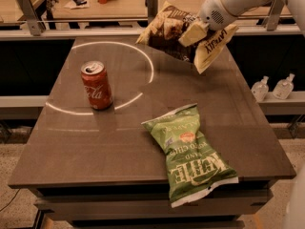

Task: Move brown chip bag near coke can

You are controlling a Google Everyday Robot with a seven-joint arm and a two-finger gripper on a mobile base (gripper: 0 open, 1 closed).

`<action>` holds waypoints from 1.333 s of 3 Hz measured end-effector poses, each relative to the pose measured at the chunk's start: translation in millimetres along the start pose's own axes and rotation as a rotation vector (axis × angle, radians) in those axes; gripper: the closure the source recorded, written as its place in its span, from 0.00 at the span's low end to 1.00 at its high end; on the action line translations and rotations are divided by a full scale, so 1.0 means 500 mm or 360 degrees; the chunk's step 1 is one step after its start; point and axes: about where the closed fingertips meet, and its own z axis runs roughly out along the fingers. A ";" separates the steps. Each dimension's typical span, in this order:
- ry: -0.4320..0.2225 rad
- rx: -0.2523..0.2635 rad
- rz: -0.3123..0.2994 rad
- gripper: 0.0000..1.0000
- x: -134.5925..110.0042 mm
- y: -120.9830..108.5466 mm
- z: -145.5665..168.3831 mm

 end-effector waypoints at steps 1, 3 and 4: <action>-0.0095 -0.0108 -0.0069 1.00 -0.049 0.072 -0.036; -0.0222 -0.0374 -0.0154 1.00 -0.137 0.213 -0.033; -0.0221 -0.0462 -0.0140 1.00 -0.152 0.257 -0.004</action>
Offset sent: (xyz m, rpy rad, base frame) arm -0.0984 0.0945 0.0491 0.1531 0.0414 0.2840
